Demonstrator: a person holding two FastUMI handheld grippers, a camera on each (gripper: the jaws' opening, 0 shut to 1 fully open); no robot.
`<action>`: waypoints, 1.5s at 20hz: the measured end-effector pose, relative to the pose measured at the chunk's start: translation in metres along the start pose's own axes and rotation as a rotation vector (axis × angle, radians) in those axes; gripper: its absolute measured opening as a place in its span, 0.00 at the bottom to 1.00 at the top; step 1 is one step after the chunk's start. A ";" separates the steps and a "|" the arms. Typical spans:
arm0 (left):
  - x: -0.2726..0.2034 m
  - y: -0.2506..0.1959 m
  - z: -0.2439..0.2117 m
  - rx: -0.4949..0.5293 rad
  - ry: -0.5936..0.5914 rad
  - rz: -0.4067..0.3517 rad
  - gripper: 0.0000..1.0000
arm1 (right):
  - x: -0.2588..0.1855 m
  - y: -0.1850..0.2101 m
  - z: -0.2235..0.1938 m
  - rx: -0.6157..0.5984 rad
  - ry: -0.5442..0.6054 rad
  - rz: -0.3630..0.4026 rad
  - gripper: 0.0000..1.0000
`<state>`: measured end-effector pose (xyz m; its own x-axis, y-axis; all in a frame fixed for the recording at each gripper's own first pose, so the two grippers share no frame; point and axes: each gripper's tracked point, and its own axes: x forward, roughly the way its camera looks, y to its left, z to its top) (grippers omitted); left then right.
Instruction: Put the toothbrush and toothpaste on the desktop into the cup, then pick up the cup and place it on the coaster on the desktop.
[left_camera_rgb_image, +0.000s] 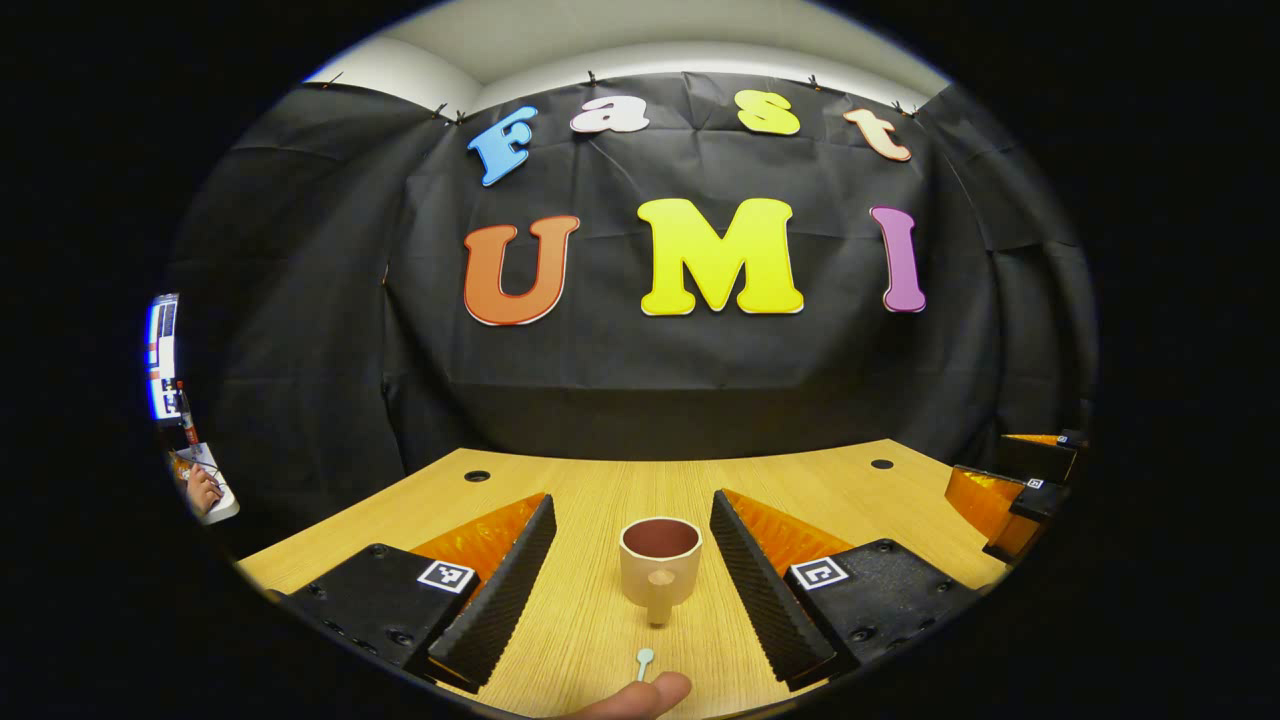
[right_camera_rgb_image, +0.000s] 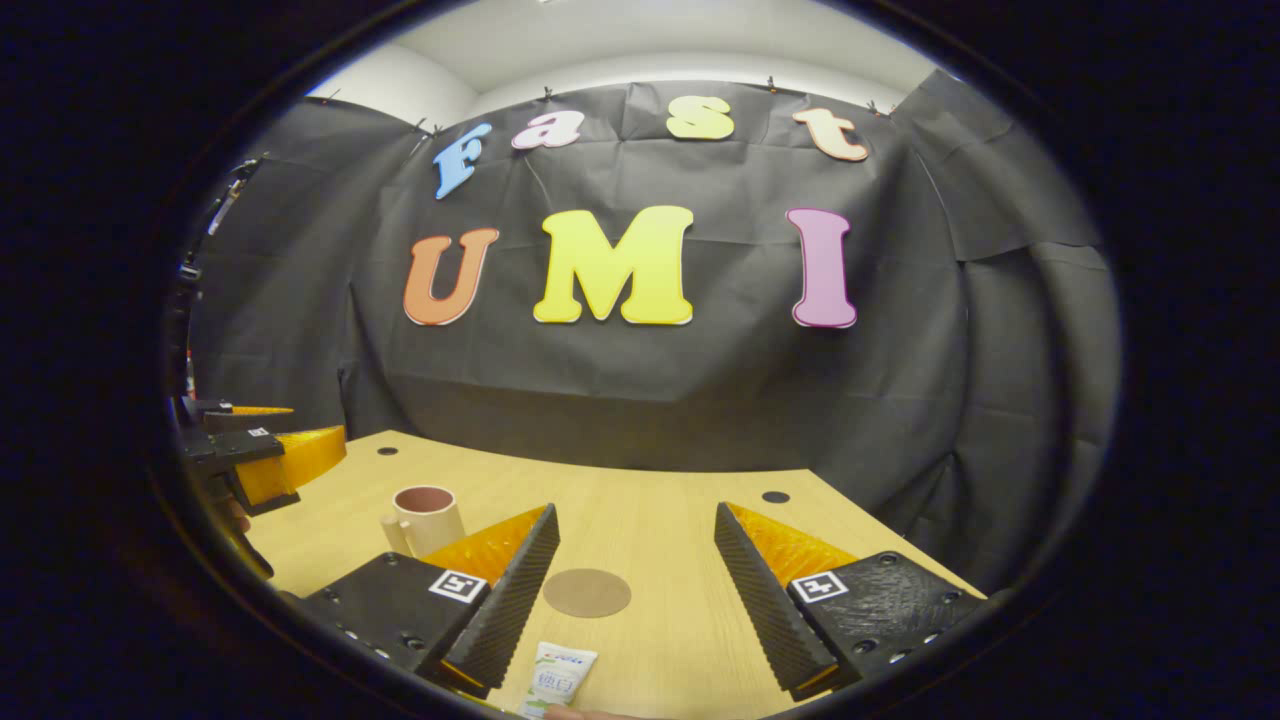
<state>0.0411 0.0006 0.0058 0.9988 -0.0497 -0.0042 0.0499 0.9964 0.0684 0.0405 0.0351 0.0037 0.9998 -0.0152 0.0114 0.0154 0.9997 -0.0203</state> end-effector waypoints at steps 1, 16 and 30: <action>0.000 0.002 0.001 0.010 -0.004 0.004 0.98 | -0.003 -0.002 0.001 -0.002 -0.007 -0.013 0.94; -0.035 0.012 -0.029 -0.035 0.030 -0.036 0.98 | -0.054 0.015 0.005 -0.015 -0.066 -0.065 0.94; -0.052 -0.009 -0.183 -0.051 0.503 -0.099 0.91 | -0.057 0.024 -0.064 0.000 0.092 -0.021 0.94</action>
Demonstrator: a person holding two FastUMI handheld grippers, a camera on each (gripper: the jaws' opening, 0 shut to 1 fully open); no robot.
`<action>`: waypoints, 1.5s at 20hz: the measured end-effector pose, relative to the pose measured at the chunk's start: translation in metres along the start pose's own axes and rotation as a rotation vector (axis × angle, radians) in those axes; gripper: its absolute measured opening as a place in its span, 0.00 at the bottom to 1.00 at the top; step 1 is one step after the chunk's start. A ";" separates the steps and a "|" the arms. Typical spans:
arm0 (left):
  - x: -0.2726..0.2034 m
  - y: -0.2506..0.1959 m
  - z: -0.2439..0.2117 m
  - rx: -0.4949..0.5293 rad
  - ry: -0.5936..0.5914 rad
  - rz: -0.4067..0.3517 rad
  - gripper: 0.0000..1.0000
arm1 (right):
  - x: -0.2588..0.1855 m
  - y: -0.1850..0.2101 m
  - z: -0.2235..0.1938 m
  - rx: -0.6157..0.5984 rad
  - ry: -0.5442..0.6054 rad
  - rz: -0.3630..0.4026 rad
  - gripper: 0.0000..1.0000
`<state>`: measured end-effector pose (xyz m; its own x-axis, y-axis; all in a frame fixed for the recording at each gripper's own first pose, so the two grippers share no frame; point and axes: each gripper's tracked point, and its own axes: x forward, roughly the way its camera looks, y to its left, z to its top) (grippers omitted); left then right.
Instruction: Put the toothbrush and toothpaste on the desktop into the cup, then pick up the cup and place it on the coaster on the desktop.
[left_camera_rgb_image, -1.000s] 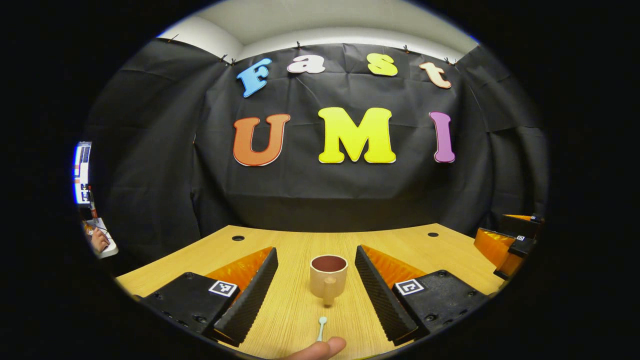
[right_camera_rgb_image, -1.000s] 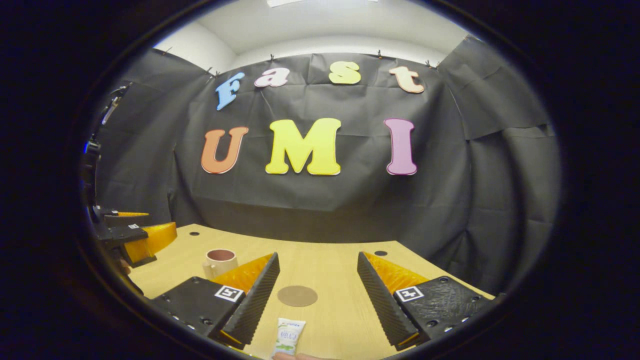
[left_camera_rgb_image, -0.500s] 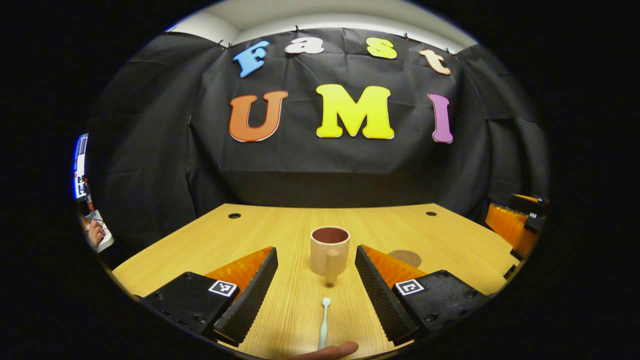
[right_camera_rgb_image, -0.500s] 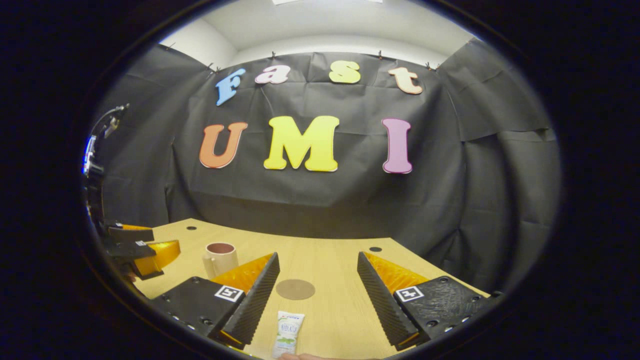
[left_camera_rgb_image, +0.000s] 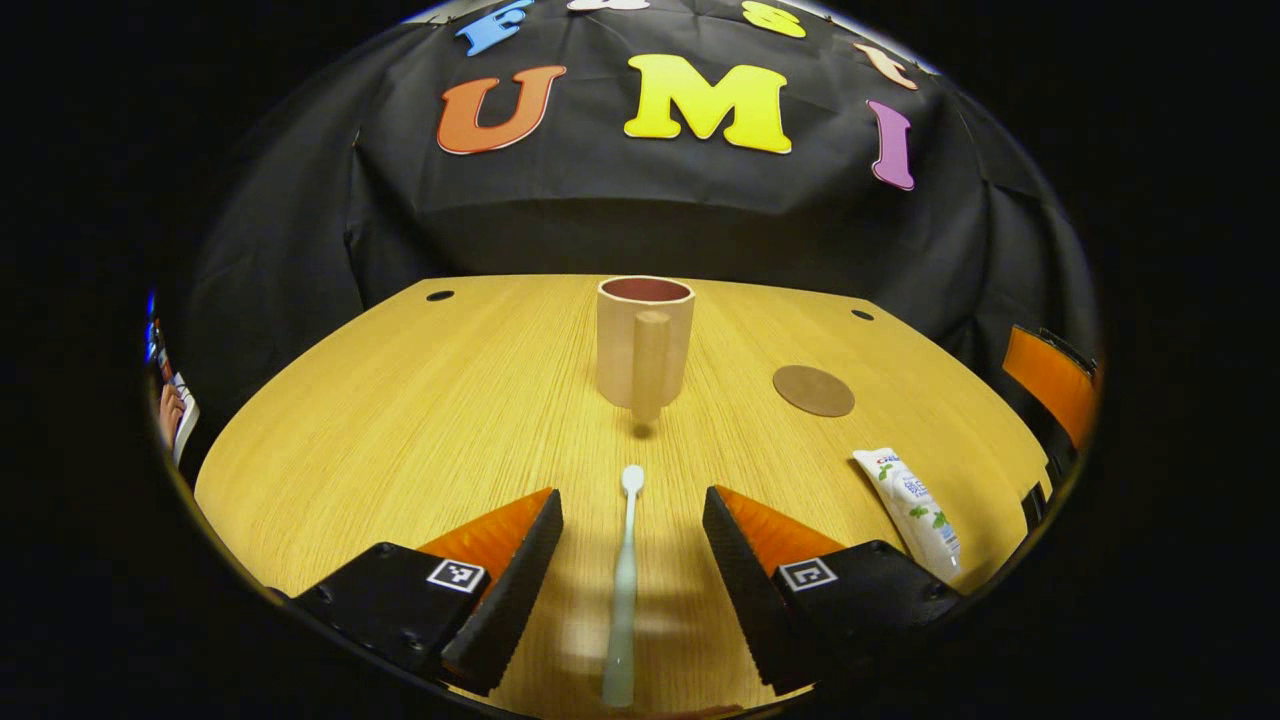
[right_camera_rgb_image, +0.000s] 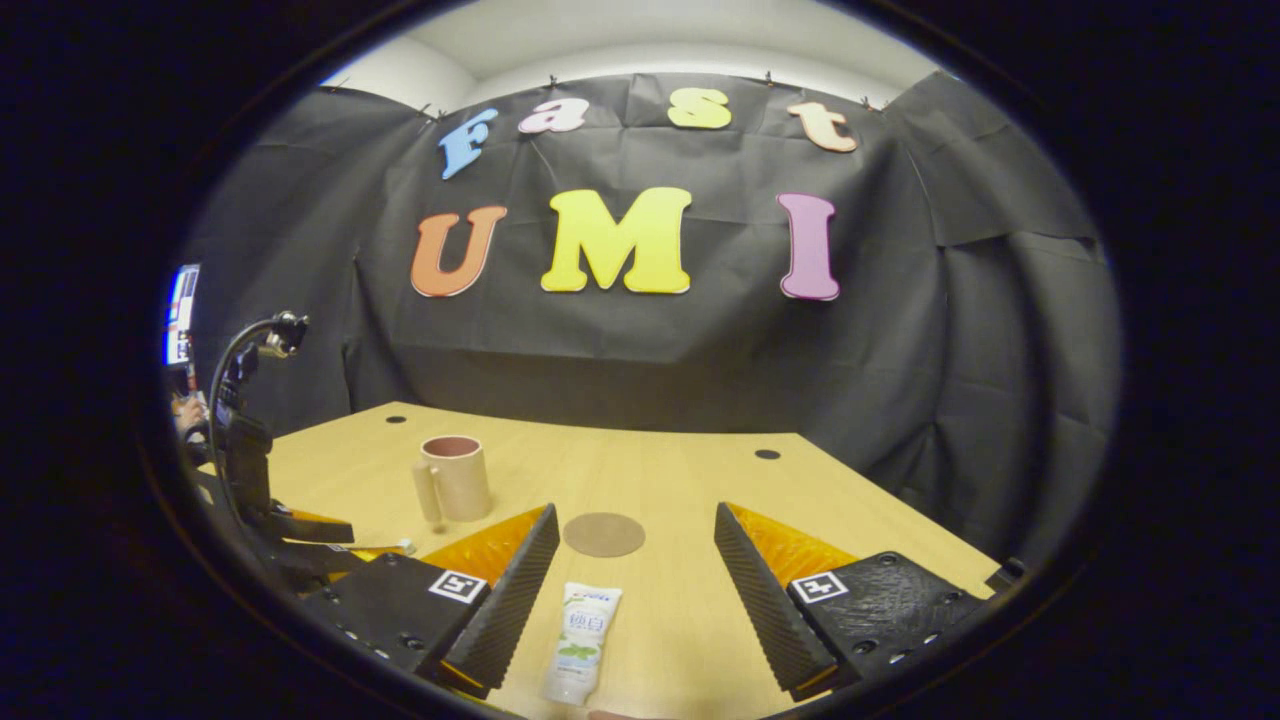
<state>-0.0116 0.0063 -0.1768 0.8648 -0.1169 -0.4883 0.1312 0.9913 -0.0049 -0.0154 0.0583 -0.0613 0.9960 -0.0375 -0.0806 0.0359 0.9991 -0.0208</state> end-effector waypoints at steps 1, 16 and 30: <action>-0.003 -0.003 -0.006 0.007 0.014 -0.001 0.88 | 0.000 0.003 -0.004 0.001 0.009 0.005 0.94; -0.004 0.001 -0.034 0.055 0.091 0.002 0.45 | 0.004 0.014 -0.048 0.050 0.113 0.054 0.96; -0.024 -0.003 0.011 0.068 -0.106 0.003 0.10 | 0.012 0.026 -0.083 0.014 0.220 0.061 0.95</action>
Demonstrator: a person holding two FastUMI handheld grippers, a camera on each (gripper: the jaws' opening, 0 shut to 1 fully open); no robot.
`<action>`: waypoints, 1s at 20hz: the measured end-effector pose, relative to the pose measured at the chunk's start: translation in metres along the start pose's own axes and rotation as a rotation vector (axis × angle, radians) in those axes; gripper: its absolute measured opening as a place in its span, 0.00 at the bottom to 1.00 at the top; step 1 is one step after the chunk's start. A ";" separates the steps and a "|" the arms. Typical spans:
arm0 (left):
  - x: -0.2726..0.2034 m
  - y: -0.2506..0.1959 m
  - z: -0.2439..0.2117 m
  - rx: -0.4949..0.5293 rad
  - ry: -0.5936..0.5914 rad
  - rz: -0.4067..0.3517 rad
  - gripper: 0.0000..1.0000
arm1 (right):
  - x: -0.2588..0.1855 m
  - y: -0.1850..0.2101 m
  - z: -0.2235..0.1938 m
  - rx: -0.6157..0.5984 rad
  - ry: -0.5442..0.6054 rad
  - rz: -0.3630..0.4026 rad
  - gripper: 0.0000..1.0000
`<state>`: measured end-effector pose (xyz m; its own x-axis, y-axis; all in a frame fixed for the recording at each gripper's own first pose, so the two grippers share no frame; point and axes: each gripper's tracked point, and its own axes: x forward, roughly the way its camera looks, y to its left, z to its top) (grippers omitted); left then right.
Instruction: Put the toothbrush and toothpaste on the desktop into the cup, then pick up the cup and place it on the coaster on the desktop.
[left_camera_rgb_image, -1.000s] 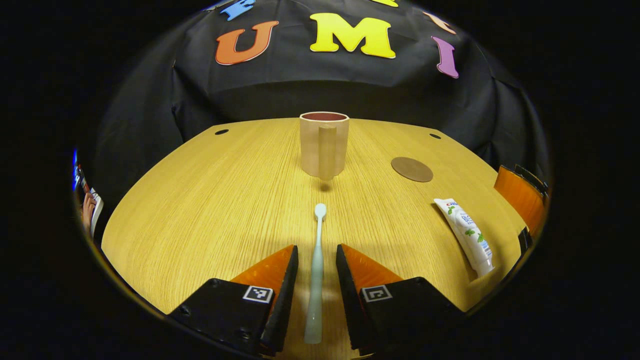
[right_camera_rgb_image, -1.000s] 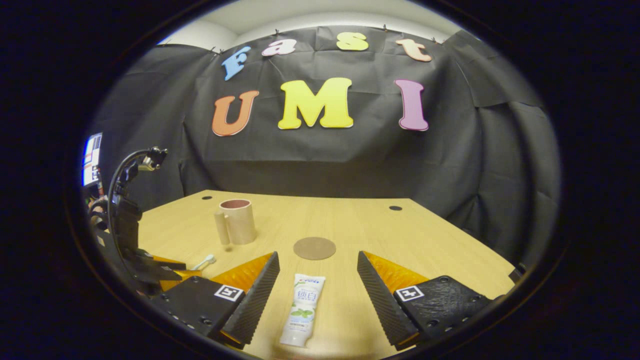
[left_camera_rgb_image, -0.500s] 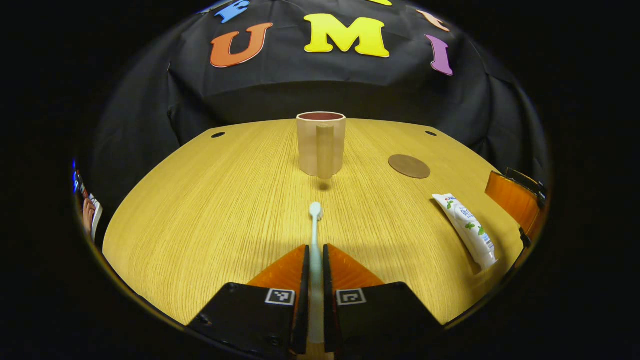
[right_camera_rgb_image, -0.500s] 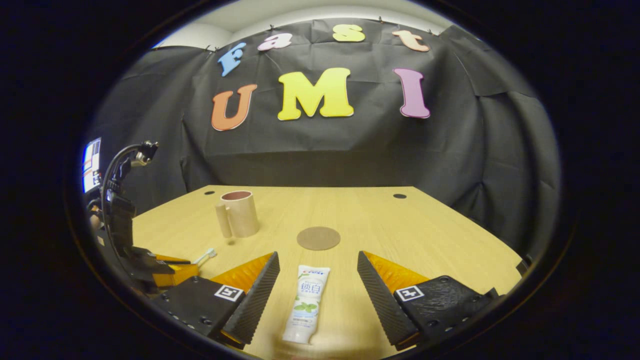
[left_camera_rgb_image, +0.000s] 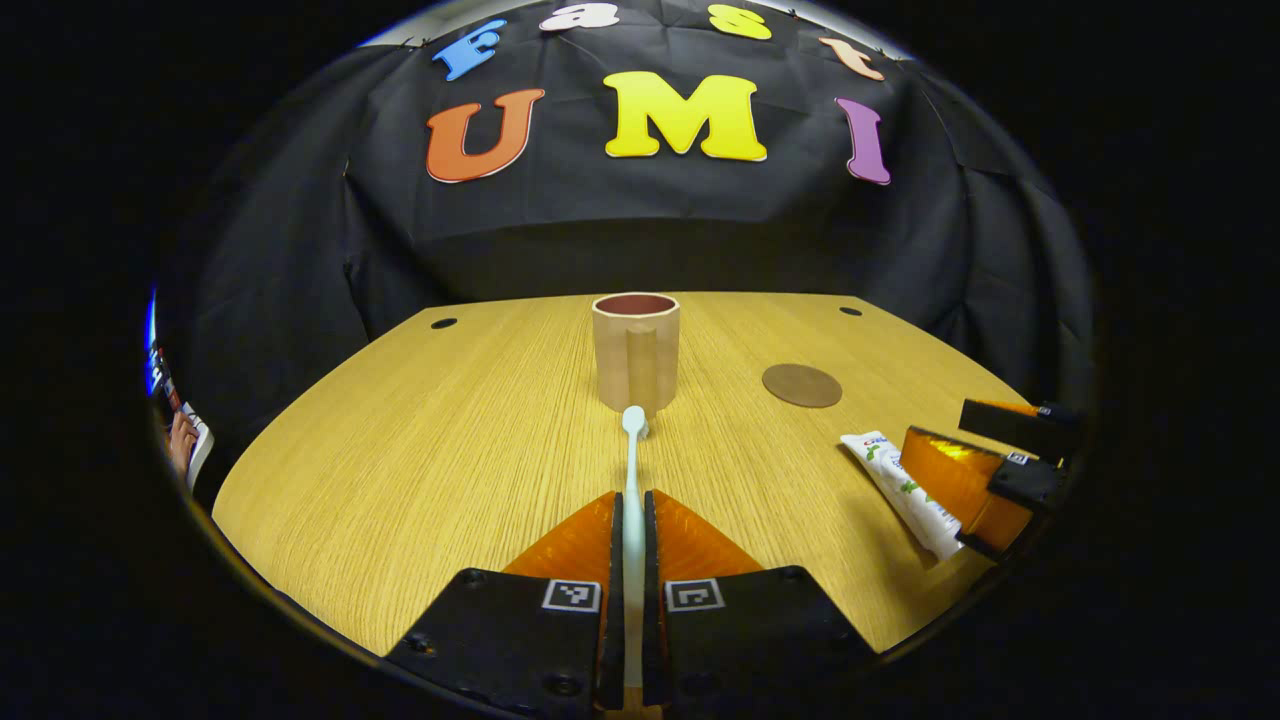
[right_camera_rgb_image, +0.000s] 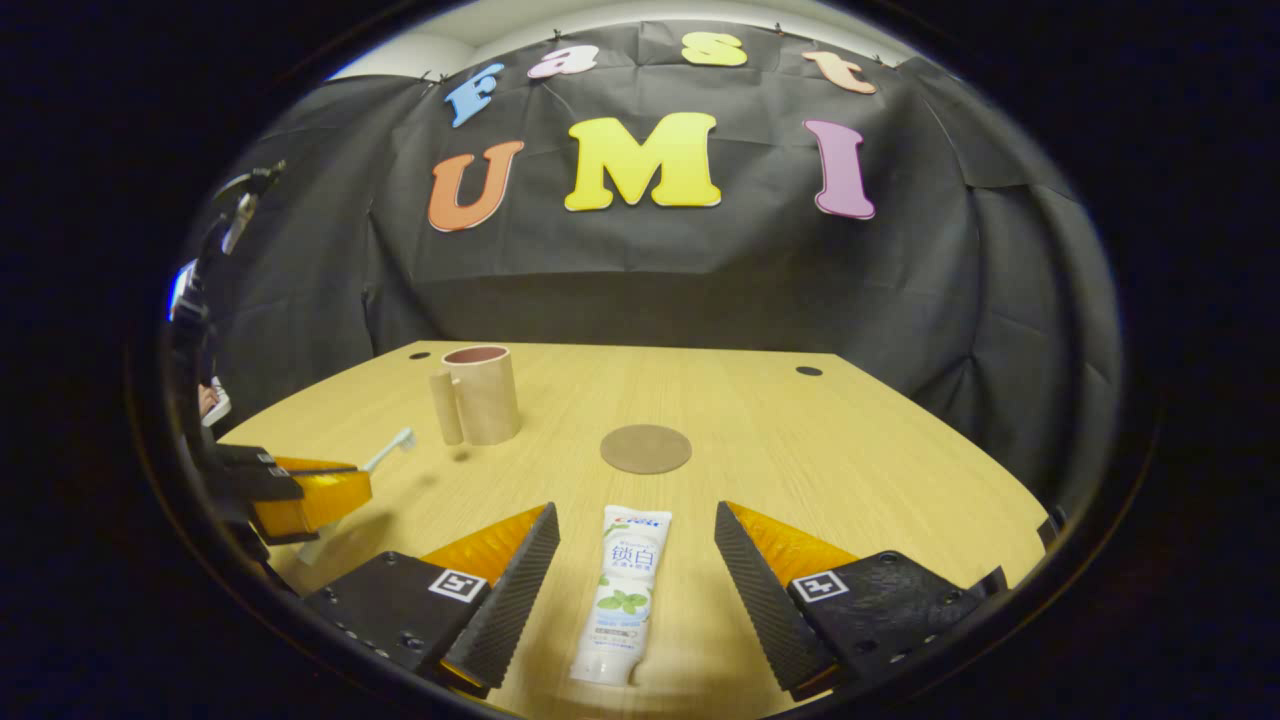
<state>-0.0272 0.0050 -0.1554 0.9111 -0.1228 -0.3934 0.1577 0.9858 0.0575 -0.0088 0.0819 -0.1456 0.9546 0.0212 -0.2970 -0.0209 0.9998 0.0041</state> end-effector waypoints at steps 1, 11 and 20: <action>-0.003 0.001 0.006 -0.004 -0.017 0.000 0.10 | 0.002 0.000 -0.004 0.000 0.013 -0.003 0.95; -0.034 0.007 0.057 0.034 -0.215 0.044 0.10 | 0.007 0.005 -0.032 0.006 0.151 -0.008 0.87; -0.043 0.009 0.089 0.056 -0.298 0.052 0.09 | 0.008 0.005 -0.052 0.085 0.276 -0.014 0.53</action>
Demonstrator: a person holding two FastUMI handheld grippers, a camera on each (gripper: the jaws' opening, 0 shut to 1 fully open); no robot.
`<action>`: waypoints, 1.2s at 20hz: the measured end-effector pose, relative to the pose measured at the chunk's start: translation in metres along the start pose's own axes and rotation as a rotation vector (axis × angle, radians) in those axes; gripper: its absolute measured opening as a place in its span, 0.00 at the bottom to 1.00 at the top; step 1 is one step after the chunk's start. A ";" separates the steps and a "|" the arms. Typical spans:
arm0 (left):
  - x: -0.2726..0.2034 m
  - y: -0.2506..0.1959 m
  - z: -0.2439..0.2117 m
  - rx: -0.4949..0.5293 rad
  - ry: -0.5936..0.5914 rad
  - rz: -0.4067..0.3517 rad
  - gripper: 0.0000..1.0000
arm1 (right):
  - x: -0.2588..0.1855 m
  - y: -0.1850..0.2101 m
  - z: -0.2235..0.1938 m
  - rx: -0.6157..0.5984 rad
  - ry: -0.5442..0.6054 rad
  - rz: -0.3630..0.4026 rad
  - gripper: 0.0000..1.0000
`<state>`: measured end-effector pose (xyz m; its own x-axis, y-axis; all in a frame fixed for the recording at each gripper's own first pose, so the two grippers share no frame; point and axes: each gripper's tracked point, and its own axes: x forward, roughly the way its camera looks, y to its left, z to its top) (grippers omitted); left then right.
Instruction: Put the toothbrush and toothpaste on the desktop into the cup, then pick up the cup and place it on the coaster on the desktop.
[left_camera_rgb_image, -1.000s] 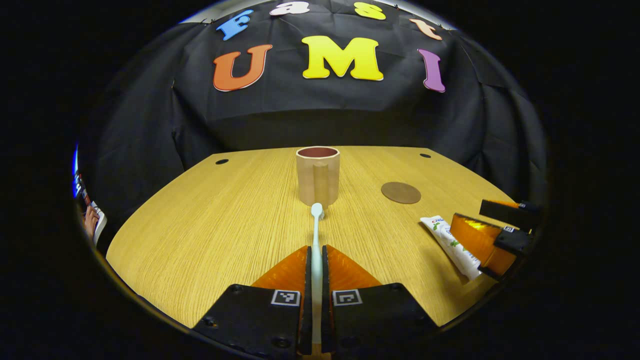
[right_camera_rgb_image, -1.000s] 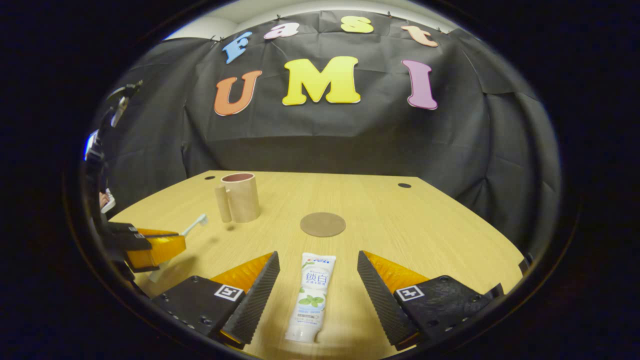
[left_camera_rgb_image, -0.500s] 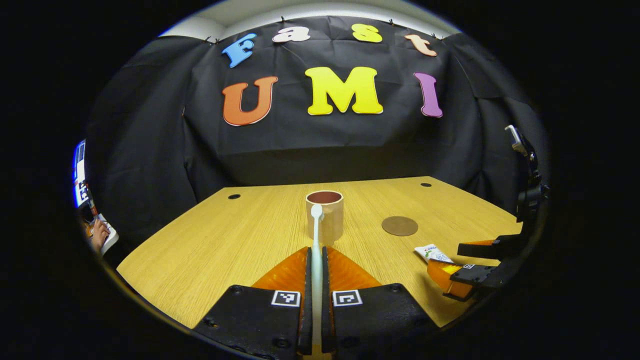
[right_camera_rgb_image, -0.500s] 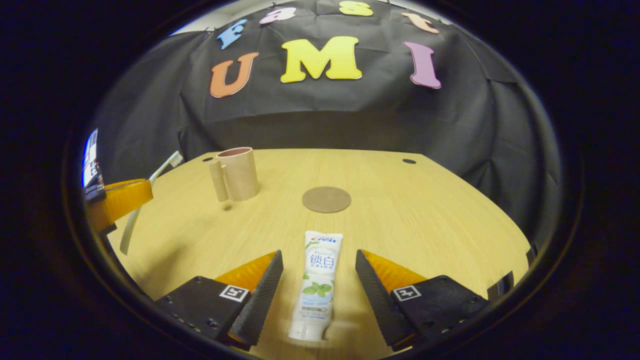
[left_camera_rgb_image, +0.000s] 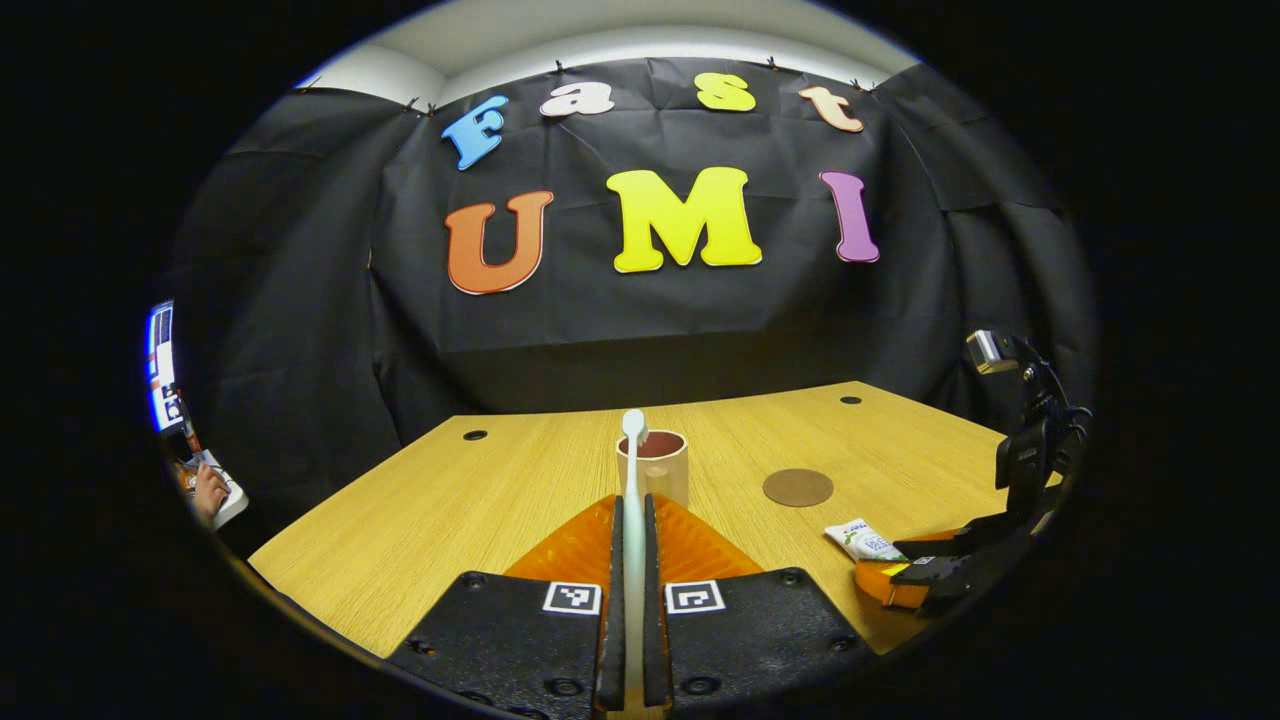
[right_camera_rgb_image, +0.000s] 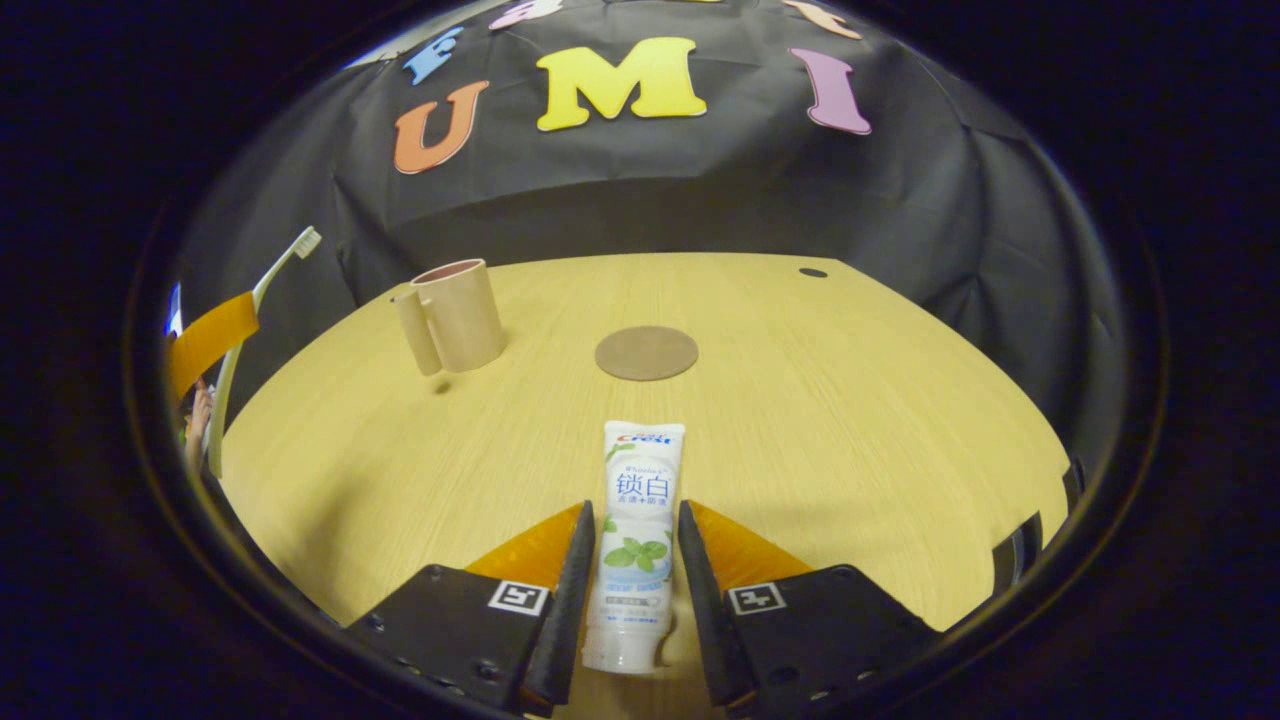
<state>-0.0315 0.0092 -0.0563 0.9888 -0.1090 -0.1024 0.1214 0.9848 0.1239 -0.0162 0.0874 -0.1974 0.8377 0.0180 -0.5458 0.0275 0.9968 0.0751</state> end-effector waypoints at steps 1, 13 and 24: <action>0.002 -0.003 0.009 -0.009 -0.009 0.002 0.09 | -0.003 -0.002 -0.001 -0.002 0.004 0.003 0.41; 0.030 0.006 0.037 -0.058 -0.062 -0.011 0.10 | -0.009 0.003 0.027 -0.025 -0.068 0.039 0.35; 0.091 0.005 0.079 -0.087 -0.116 -0.026 0.10 | -0.022 0.025 0.081 -0.074 -0.269 0.083 0.35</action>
<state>0.0664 -0.0065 0.0125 0.9894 -0.1449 0.0104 0.1444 0.9889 0.0360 0.0095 0.1052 -0.1161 0.9502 0.0885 -0.2988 -0.0789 0.9959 0.0441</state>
